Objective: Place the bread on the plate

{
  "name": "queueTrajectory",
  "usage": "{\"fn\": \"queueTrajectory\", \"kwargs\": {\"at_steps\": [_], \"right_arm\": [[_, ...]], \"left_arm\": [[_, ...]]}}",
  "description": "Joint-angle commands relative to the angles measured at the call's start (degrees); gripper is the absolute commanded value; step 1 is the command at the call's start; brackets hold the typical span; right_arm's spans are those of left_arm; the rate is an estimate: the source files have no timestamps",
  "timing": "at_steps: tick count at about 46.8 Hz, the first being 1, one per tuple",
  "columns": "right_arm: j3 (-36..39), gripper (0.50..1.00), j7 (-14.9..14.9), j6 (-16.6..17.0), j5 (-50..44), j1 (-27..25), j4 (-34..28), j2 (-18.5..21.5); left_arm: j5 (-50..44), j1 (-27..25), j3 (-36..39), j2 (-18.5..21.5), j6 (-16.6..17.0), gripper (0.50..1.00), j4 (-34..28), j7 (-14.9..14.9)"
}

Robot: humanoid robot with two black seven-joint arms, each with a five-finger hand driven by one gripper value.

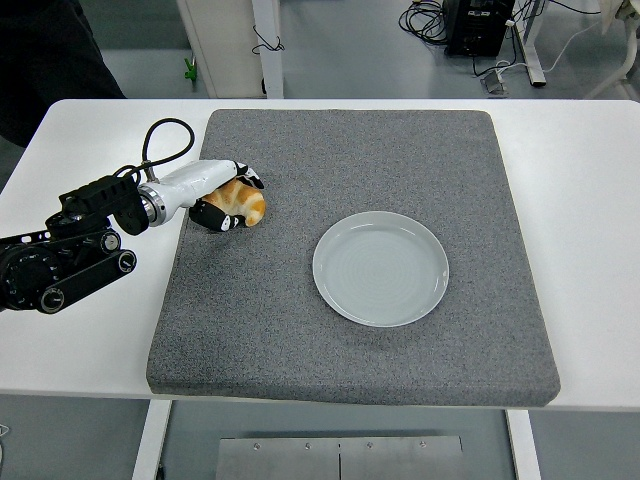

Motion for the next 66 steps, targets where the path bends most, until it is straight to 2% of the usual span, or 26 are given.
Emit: {"fn": "queueTrajectory", "kwargs": {"at_steps": [1, 13, 23, 37, 53, 66], "right_arm": [[0.00, 1.000, 0.00, 0.00, 0.00, 0.04, 0.09, 0.00], [0.00, 1.000, 0.00, 0.00, 0.00, 0.05, 0.00, 0.00], [0.00, 1.000, 0.00, 0.00, 0.00, 0.04, 0.00, 0.00], [0.00, 1.000, 0.00, 0.00, 0.00, 0.05, 0.00, 0.00], [0.00, 1.000, 0.00, 0.00, 0.00, -0.04, 0.00, 0.00], [0.00, 1.000, 0.00, 0.00, 0.00, -0.04, 0.00, 0.00]], "left_arm": [[-1.38, -0.89, -0.28, 0.31, -0.07, 0.622, -0.01, 0.04], [-3.67, -5.81, -0.37, 0.84, -0.25, 0.622, -0.01, -0.49], [-3.94, -7.22, -2.21, 1.54, -0.42, 0.624, -0.10, -0.67], [-3.58, -9.95, -5.46, 1.37, -2.88, 0.625, -2.03, -0.75], [-3.32, -11.44, -5.46, -1.53, -2.88, 0.625, -9.23, -0.58], [-3.15, -12.32, -5.46, -6.54, -2.88, 0.625, -9.94, -0.49]]}}
